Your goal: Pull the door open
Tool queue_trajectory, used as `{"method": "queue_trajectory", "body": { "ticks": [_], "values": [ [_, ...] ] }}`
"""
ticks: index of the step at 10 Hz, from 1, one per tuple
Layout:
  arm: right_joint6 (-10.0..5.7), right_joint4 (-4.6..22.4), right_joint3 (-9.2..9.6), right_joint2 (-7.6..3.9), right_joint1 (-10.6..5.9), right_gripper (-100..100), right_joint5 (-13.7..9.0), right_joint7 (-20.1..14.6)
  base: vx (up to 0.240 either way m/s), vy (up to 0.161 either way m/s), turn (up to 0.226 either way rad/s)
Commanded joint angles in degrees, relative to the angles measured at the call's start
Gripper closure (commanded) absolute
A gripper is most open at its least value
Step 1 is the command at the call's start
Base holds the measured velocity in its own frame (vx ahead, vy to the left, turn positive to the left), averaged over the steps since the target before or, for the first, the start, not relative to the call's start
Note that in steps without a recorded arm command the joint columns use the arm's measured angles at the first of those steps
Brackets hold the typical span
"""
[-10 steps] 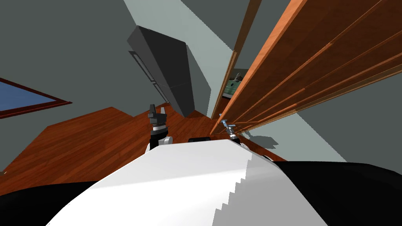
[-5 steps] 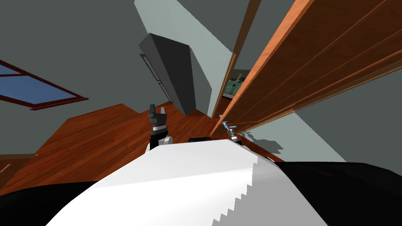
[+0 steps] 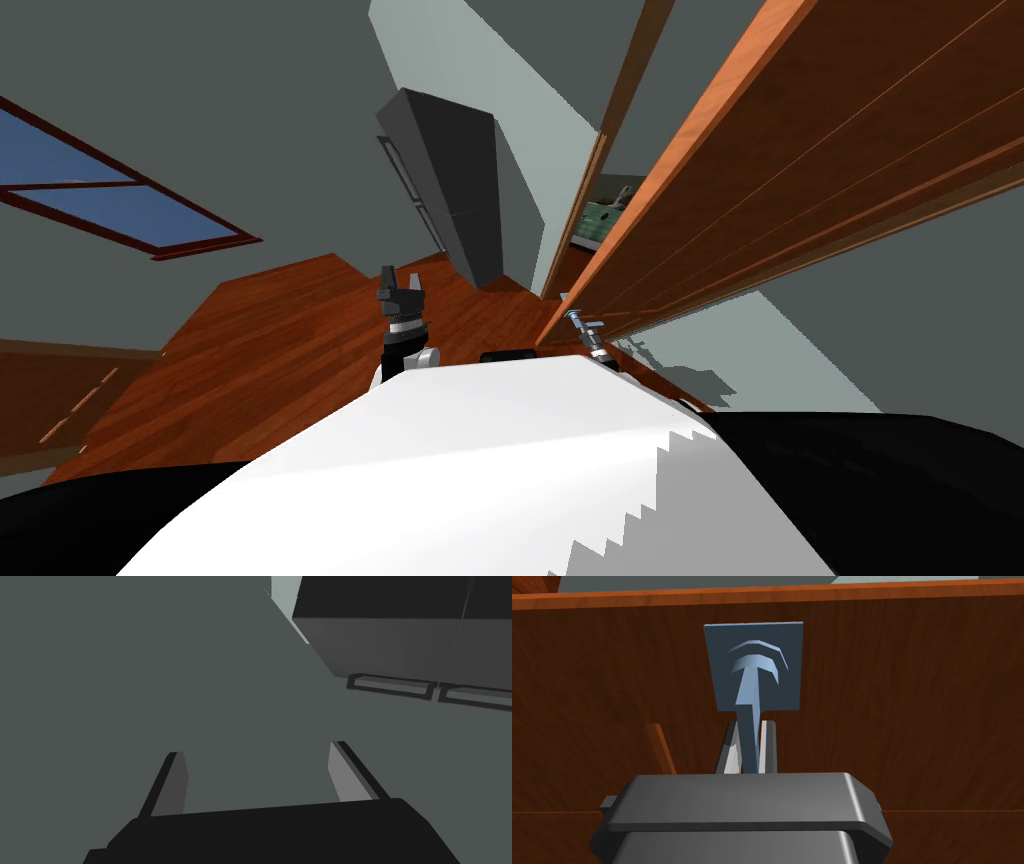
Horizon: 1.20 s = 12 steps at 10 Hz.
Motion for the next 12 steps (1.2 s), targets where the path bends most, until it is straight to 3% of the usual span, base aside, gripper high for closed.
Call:
{"method": "queue_trajectory", "body": {
  "ticks": [1, 8, 9, 12],
  "values": [
    [-0.47, -0.49, 0.03, -0.2, 1.08, 100, 0.03, -0.13, -0.176, -0.087, 0.165],
    [-3.49, 1.17, 0.18, -0.99, 2.09, 100, 0.16, -0.66, -0.174, -0.071, 0.142],
    [-3.14, 0.75, 0.45, -0.55, 2.04, 100, 0.34, -0.59, -0.086, -0.037, 0.047],
    [-1.35, 1.63, 0.61, 0.35, -0.24, 100, 0.3, 0.16, -0.179, -0.044, 0.106]
  ]
}}
